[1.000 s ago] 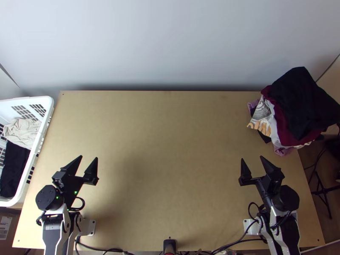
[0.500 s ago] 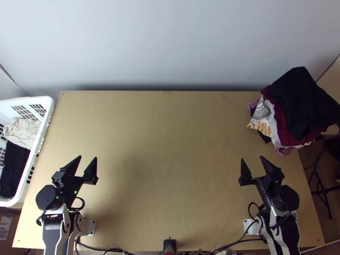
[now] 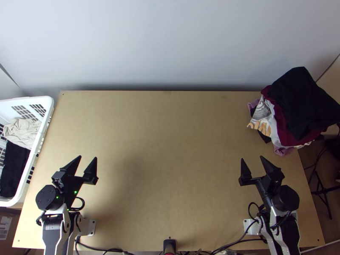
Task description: Fold the t-shirt
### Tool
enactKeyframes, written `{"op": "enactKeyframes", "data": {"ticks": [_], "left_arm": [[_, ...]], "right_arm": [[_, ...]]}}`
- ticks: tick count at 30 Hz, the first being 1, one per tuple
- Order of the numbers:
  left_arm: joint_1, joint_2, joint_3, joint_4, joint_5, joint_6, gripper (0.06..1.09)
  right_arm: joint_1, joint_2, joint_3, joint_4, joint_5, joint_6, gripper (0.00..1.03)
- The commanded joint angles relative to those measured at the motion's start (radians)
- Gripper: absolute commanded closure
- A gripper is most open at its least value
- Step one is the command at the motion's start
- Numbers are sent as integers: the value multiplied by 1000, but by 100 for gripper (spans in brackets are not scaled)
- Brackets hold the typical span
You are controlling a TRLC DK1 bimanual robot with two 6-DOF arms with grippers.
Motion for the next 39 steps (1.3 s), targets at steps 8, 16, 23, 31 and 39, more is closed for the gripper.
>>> {"op": "enactKeyframes", "data": {"ticks": [8,16,23,31,39], "left_arm": [[-15,0,0,1,-1,-58,11],[7,0,0,1,-2,-57,11],[34,0,2,-4,-82,92,11],[39,0,12,13,-139,40,11],[103,272,299,6,-152,61,11]], "right_arm": [[81,-1,2,2,0,18,4],[160,-1,2,4,0,32,4],[32,-3,6,64,22,18,4],[46,-3,13,136,22,64,4],[101,169,266,159,52,110,13]]}}
